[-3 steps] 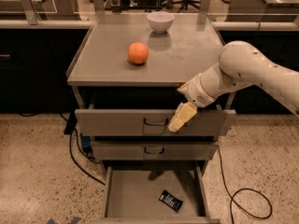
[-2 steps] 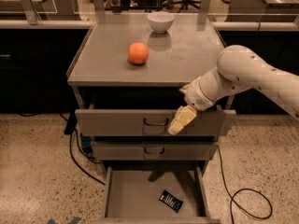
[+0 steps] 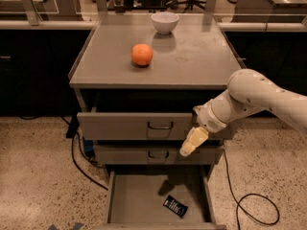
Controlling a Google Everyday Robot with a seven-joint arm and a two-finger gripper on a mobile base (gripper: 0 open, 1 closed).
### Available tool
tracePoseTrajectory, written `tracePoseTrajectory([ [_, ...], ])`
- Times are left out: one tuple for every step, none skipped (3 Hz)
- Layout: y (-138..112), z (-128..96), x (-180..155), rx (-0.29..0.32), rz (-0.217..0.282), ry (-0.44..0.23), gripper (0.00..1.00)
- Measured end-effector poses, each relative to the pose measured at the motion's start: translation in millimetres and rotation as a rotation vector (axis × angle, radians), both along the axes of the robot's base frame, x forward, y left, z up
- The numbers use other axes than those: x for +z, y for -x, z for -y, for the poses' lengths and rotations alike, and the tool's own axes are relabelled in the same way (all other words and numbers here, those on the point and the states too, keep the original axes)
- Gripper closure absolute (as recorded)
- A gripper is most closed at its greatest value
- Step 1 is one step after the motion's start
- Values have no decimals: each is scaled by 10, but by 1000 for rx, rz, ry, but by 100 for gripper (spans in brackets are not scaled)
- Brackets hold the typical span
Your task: Open top drawer
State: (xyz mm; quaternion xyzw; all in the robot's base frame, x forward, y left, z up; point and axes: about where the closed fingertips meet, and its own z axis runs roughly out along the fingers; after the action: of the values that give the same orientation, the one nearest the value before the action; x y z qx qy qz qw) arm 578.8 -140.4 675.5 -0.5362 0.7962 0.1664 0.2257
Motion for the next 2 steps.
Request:
tracePoseTrajectory([
  [0, 0, 2, 0, 0, 0, 0],
  [3, -1, 48, 0, 0, 0, 0],
])
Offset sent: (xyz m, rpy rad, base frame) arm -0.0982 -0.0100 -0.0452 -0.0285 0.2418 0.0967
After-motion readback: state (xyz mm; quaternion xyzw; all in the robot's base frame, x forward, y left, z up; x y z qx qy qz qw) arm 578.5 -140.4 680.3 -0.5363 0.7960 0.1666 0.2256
